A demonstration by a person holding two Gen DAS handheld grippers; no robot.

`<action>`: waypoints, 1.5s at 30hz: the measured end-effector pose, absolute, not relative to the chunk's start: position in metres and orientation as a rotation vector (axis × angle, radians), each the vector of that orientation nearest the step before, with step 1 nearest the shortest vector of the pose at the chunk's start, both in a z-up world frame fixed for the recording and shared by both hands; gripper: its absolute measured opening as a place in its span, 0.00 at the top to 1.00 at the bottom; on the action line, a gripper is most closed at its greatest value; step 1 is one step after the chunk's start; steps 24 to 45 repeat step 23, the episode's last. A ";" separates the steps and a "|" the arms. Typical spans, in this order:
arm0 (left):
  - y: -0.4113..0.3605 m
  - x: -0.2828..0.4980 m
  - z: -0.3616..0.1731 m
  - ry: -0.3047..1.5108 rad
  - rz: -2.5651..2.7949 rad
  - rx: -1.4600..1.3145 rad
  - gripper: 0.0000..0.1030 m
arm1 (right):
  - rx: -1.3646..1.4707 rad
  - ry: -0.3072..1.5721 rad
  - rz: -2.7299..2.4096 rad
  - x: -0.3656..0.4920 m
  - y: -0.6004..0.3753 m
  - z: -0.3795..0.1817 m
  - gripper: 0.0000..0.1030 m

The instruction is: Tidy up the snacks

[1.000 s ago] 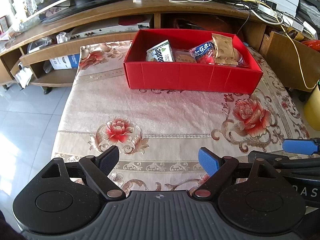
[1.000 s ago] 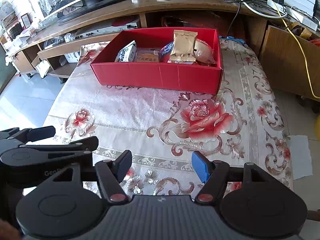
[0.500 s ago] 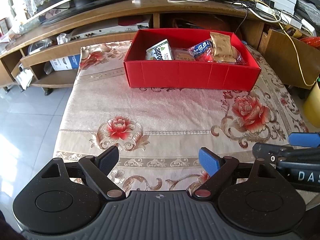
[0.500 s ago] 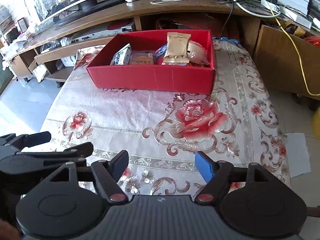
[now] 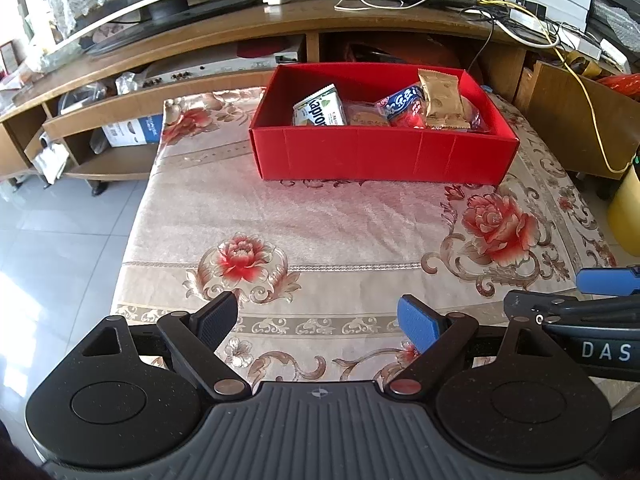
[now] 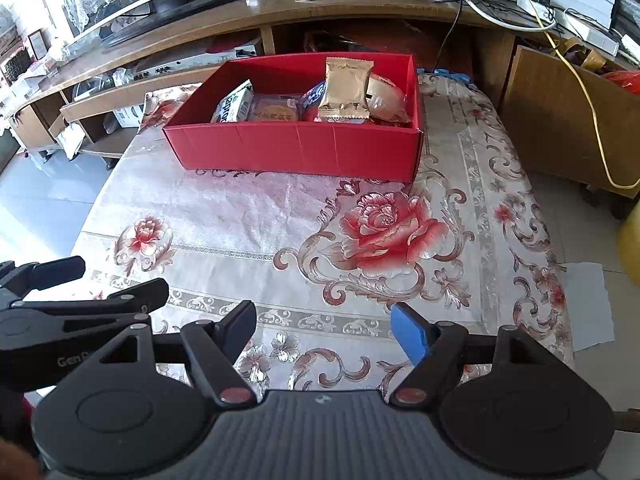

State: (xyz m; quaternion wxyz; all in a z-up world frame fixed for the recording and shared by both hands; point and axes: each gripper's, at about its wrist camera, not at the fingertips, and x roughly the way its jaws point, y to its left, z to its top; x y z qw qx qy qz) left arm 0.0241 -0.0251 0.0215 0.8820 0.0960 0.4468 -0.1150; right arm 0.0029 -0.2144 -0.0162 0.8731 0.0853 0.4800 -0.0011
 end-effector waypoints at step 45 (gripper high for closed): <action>-0.023 0.020 0.031 0.852 -0.233 0.212 0.09 | 0.191 0.993 -0.003 0.003 -0.216 -0.015 0.29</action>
